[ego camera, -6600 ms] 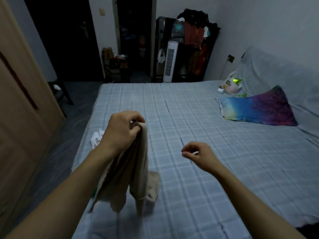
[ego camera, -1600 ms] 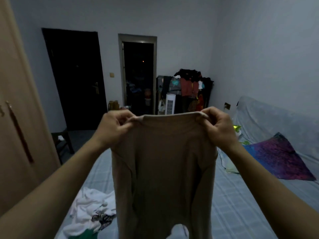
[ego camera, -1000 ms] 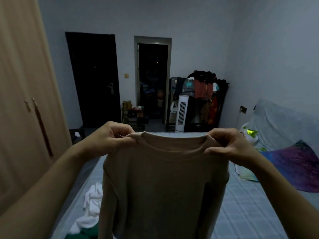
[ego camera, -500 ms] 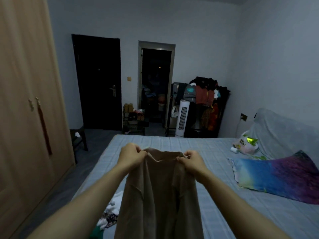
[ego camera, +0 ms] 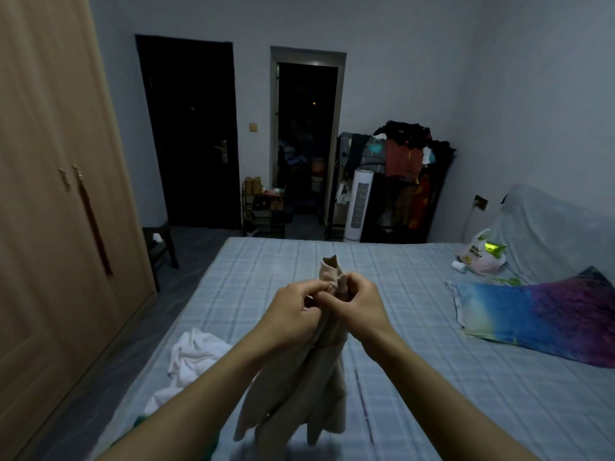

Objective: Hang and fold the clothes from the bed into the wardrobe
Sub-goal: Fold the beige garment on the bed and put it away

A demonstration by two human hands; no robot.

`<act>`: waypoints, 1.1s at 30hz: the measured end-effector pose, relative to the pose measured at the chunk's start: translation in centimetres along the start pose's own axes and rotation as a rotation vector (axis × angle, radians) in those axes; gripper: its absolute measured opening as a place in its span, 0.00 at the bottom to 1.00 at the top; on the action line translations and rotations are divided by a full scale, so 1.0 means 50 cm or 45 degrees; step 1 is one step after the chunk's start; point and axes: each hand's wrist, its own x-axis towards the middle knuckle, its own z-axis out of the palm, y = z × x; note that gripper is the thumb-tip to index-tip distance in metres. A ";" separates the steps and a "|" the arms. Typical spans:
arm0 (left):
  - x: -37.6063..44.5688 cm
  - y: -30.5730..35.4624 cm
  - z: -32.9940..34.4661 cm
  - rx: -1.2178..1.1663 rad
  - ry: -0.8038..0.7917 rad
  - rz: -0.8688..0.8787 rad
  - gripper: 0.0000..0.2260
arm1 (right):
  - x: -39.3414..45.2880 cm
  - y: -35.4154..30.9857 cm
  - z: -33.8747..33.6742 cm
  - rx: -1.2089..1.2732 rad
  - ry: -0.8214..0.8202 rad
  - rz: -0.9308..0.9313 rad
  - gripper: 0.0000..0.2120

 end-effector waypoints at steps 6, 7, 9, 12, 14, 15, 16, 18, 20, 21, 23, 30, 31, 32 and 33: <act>0.012 -0.007 -0.042 0.146 0.237 0.100 0.13 | 0.003 -0.003 -0.031 -0.064 -0.024 -0.038 0.02; 0.016 -0.010 -0.051 0.185 0.276 0.094 0.14 | 0.001 -0.009 -0.036 -0.065 -0.071 -0.045 0.01; 0.025 -0.013 -0.062 0.238 0.197 0.075 0.24 | -0.002 -0.024 -0.050 -0.097 -0.228 -0.086 0.02; 0.033 -0.003 -0.070 0.093 -0.086 0.085 0.33 | -0.008 -0.049 -0.075 -0.089 -0.455 -0.163 0.05; 0.035 0.006 -0.072 -0.160 -0.283 0.093 0.27 | -0.012 -0.062 -0.091 -0.028 -0.511 -0.189 0.06; 0.035 0.010 -0.072 -0.285 -0.341 0.083 0.23 | -0.014 -0.067 -0.099 0.003 -0.520 -0.197 0.06; 0.035 0.013 -0.069 -0.367 -0.359 0.072 0.20 | -0.015 -0.070 -0.106 0.027 -0.516 -0.206 0.06; 0.035 0.019 -0.062 -0.404 -0.321 0.064 0.14 | -0.017 -0.071 -0.118 0.055 -0.470 -0.210 0.06; 0.037 0.026 -0.053 -0.363 -0.281 0.070 0.07 | -0.019 -0.064 -0.128 0.060 -0.404 -0.205 0.06; 0.038 0.032 -0.049 -0.336 -0.262 0.072 0.05 | -0.020 -0.058 -0.132 0.039 -0.373 -0.207 0.06; 0.042 0.043 -0.046 -0.295 -0.213 0.071 0.03 | -0.025 -0.044 -0.139 -0.036 -0.330 -0.216 0.06; 0.049 0.081 -0.041 -0.079 -0.094 0.126 0.03 | -0.073 0.026 -0.140 -0.260 -0.368 -0.256 0.28; 0.050 0.083 -0.042 -0.037 -0.074 0.136 0.03 | -0.081 0.039 -0.136 -0.304 -0.361 -0.265 0.30; 0.051 0.084 -0.043 0.006 -0.049 0.148 0.03 | -0.089 0.052 -0.130 -0.331 -0.362 -0.272 0.32; 0.051 0.085 -0.044 0.050 -0.021 0.160 0.03 | -0.097 0.064 -0.122 -0.339 -0.366 -0.274 0.34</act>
